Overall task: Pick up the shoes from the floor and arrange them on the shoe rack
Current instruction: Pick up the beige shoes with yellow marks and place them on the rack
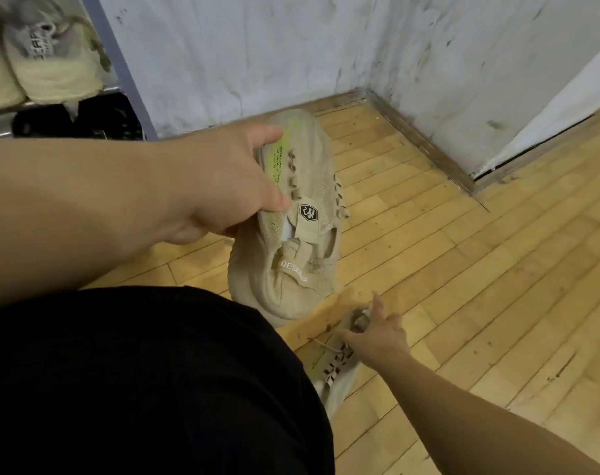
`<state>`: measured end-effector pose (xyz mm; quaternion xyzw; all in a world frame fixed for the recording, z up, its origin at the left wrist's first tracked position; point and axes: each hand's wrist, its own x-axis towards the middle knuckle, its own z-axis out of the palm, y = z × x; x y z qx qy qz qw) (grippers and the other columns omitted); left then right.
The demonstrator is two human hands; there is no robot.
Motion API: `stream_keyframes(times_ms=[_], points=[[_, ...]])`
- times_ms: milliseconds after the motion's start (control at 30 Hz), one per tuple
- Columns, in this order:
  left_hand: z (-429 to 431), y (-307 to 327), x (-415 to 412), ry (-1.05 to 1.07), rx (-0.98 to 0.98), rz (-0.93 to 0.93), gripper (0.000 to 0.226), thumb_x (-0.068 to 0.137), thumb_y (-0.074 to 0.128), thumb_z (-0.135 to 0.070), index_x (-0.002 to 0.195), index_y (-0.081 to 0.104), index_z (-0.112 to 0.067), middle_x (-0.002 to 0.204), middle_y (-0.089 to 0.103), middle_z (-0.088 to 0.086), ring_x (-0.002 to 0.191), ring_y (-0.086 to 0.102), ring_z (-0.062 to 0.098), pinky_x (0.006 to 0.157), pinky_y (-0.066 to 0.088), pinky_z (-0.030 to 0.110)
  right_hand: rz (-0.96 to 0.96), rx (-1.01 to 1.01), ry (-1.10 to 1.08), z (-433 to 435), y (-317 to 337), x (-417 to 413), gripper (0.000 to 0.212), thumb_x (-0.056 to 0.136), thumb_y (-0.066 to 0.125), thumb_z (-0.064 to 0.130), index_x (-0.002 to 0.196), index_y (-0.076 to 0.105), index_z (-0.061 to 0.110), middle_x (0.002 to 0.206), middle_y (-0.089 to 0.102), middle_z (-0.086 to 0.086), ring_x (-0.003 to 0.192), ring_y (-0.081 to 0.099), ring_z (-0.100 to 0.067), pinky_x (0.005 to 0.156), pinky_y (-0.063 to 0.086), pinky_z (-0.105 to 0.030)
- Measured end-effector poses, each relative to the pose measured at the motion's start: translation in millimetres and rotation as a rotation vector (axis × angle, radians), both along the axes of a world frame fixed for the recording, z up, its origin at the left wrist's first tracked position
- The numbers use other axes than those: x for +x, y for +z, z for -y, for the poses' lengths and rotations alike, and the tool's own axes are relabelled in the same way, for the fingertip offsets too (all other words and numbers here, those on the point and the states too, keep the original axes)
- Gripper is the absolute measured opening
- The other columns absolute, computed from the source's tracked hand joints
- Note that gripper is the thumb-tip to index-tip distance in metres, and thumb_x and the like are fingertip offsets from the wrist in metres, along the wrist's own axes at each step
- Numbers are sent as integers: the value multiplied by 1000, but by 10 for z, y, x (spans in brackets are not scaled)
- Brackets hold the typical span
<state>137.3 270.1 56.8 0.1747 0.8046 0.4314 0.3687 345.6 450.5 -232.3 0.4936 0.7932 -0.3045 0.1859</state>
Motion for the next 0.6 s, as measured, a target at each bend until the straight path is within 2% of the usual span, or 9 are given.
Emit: stream_keyframes(times_ms=[67, 100, 133, 200, 267, 300, 367, 467, 600], points=[[16, 2, 6, -1, 3, 5, 90, 90, 73, 3, 156, 37, -46, 122, 69, 1, 86, 76, 23, 48, 56, 26, 50, -11, 171, -54, -7, -92, 120, 73, 74, 68, 161, -3, 44, 170, 2, -2, 151, 19, -39, 115, 38, -56], [33, 3, 1, 5, 7, 3, 89, 91, 72, 3, 156, 36, -45, 119, 70, 0, 80, 76, 20, 43, 52, 23, 79, -40, 248, -102, -22, -135, 118, 74, 73, 69, 162, -1, 44, 171, -1, 1, 152, 16, -39, 117, 35, -57], [52, 7, -6, 13, 10, 1, 89, 91, 72, 4, 156, 36, -45, 115, 70, -2, 73, 74, 16, 40, 49, 21, 105, -52, 306, -154, -29, -171, 114, 74, 71, 71, 162, 3, 45, 172, 1, 2, 151, 19, -39, 117, 36, -55], [85, 13, -27, 35, 13, -7, 89, 91, 72, 4, 156, 36, -45, 114, 69, -4, 62, 71, 10, 37, 46, 19, 123, -49, 338, -260, -27, -221, 107, 74, 66, 75, 161, 12, 46, 169, 19, -2, 145, 33, -38, 112, 43, -51], [111, 14, -55, 51, 19, -2, 90, 91, 73, 3, 156, 35, -46, 121, 68, -4, 80, 74, 16, 46, 54, 26, 121, -71, 324, -330, 3, -244, 103, 73, 64, 79, 160, 20, 46, 156, 44, -2, 138, 44, -35, 109, 47, -47], [119, 14, -63, 59, 23, 4, 91, 90, 73, 3, 157, 34, -46, 124, 67, -4, 90, 74, 21, 55, 58, 31, 128, -86, 317, -361, 12, -247, 99, 75, 62, 79, 159, 24, 46, 152, 50, 0, 138, 45, -33, 110, 45, -45], [131, 9, -75, 75, 36, 12, 92, 89, 74, 4, 156, 35, -46, 125, 67, -4, 98, 74, 26, 69, 63, 41, 119, -123, 298, -408, 36, -250, 86, 82, 59, 75, 158, 30, 46, 148, 55, 4, 139, 45, -30, 114, 42, -42], [159, 9, -91, 74, 43, 15, 92, 89, 73, 5, 156, 35, -46, 125, 67, -3, 98, 74, 25, 70, 63, 42, 56, -213, 293, -380, 179, -282, 66, 95, 55, 60, 156, 40, 40, 144, 58, 5, 133, 51, -25, 114, 42, -42], [264, 15, -140, 85, 52, 2, 92, 89, 73, 4, 157, 35, -45, 124, 68, -4, 99, 73, 24, 67, 61, 40, 103, -164, 496, -229, 667, -475, 47, 104, 48, 51, 148, 53, 34, 153, 50, 1, 140, 45, -24, 116, 38, -39]])
